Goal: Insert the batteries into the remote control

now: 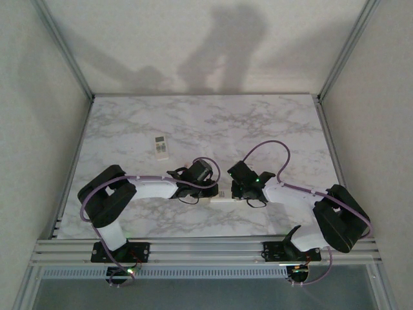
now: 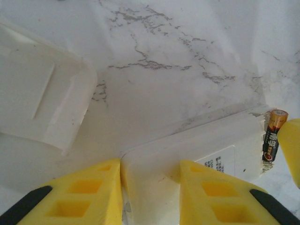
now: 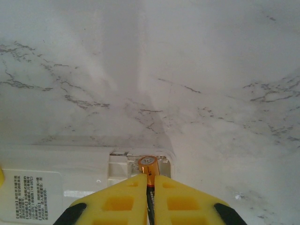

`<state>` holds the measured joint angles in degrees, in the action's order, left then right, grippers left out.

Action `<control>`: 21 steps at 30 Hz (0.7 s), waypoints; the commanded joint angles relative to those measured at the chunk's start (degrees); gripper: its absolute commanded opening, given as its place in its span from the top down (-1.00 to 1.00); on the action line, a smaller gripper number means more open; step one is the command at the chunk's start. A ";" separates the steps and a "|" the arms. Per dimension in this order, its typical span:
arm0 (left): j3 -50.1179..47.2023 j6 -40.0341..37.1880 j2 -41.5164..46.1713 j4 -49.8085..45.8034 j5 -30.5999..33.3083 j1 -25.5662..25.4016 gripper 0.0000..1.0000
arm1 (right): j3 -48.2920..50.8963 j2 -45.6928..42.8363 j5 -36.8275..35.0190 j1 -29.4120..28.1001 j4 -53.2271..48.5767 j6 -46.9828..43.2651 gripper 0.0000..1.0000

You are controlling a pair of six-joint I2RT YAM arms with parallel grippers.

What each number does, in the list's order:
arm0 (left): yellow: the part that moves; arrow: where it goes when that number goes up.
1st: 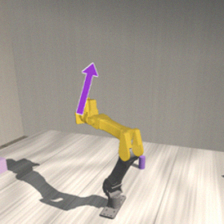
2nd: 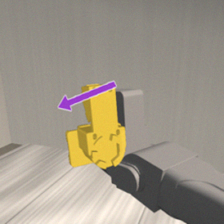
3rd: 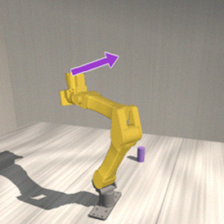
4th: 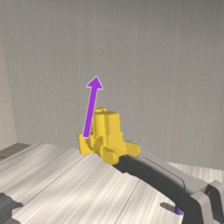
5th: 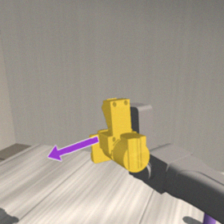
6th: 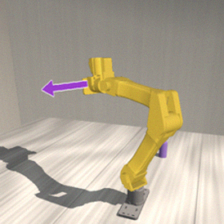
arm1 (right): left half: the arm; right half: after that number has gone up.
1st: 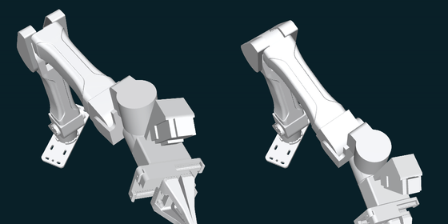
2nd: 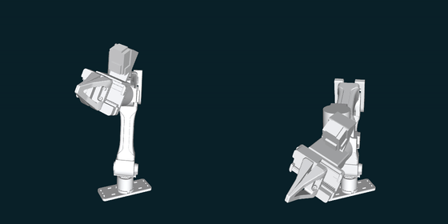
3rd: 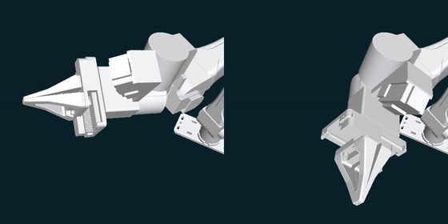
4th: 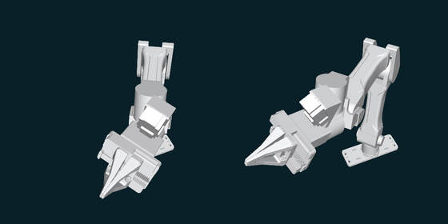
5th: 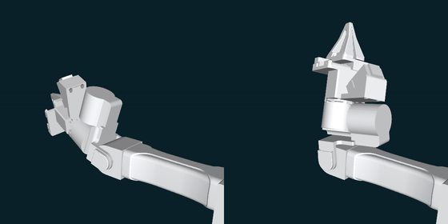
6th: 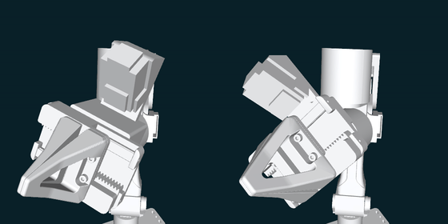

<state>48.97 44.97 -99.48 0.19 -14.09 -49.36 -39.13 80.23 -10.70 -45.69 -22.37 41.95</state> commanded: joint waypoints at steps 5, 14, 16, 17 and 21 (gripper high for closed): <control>-2.88 2.59 -4.62 2.69 -0.89 -2.16 0.43 | 1.65 2.92 1.63 -1.41 -12.07 5.30 0.78; -3.77 3.95 -3.97 3.41 0.03 -2.76 0.47 | 2.48 6.28 2.87 -1.83 -12.92 8.12 0.80; -3.78 3.94 -3.89 3.42 0.12 -2.81 0.48 | 1.78 8.04 1.63 -1.86 -14.54 9.47 0.83; -3.79 3.94 -3.92 3.48 0.11 -2.78 0.48 | 1.56 8.88 1.02 -2.07 -14.92 10.22 0.84; -3.79 4.10 -3.62 3.51 0.20 -2.83 0.49 | 1.69 11.36 -0.80 -2.50 -15.39 12.02 0.93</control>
<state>47.03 47.88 -98.65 2.90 -12.62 -49.84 -42.65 84.71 -13.52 -47.62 -28.08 50.85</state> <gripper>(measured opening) 0.258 0.059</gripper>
